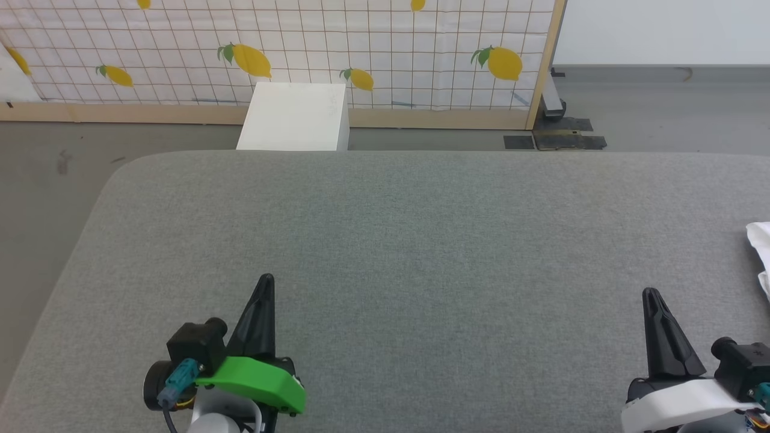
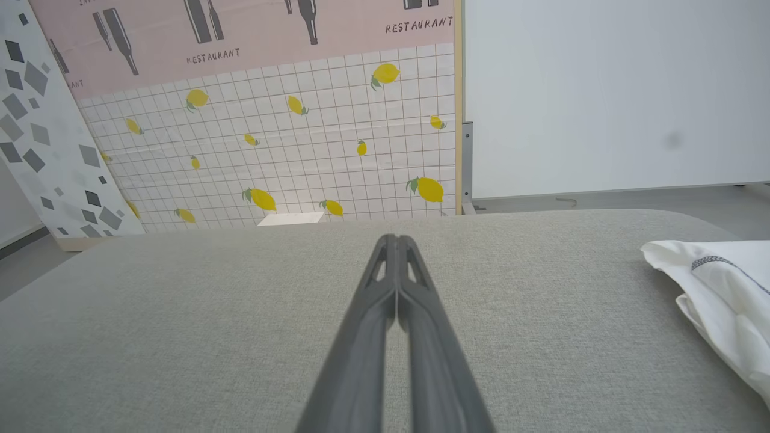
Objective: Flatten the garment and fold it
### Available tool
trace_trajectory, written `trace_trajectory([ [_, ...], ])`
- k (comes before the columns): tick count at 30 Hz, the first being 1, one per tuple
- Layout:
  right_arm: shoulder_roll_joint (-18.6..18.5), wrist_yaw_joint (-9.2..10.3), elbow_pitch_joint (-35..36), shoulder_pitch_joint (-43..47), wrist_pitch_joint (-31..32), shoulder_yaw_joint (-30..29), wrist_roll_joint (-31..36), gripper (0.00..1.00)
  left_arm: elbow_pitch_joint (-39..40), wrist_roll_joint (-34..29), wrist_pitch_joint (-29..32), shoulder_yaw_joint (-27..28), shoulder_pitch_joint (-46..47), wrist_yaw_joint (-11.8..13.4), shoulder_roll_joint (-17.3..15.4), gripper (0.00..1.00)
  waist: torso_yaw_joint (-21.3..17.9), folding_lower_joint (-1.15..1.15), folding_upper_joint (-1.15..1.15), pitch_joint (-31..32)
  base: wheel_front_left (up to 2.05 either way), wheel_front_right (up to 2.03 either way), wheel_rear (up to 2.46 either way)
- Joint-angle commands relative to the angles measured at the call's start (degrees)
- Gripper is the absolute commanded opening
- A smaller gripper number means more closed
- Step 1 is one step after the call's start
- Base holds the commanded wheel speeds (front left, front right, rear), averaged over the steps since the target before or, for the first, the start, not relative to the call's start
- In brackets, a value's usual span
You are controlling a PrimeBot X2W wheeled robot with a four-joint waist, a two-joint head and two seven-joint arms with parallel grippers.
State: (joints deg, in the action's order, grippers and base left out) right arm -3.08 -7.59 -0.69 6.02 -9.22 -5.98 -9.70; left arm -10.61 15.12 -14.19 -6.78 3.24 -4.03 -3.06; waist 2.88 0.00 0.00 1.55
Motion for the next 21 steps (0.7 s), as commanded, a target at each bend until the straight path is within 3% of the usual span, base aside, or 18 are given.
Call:
trace_trajectory([
  [1, 0.02, 0.01, 0.04, -0.38, 0.24, 0.21, 0.43, 0.00, 0.38, -0.95, 0.43, 0.22, -0.21, 0.25, 0.01, 0.00, -0.04, 0.00, 0.00, -0.02, 0.00, 0.00, 0.00],
  [21, 0.05, 0.02, 0.15, -1.33, 1.75, 1.18, 1.99, 0.00, 2.10, -3.33, 2.74, 1.33, -0.72, 0.89, 0.04, 0.00, -0.52, 0.00, 0.00, -0.28, 0.00, 0.00, 0.00],
])
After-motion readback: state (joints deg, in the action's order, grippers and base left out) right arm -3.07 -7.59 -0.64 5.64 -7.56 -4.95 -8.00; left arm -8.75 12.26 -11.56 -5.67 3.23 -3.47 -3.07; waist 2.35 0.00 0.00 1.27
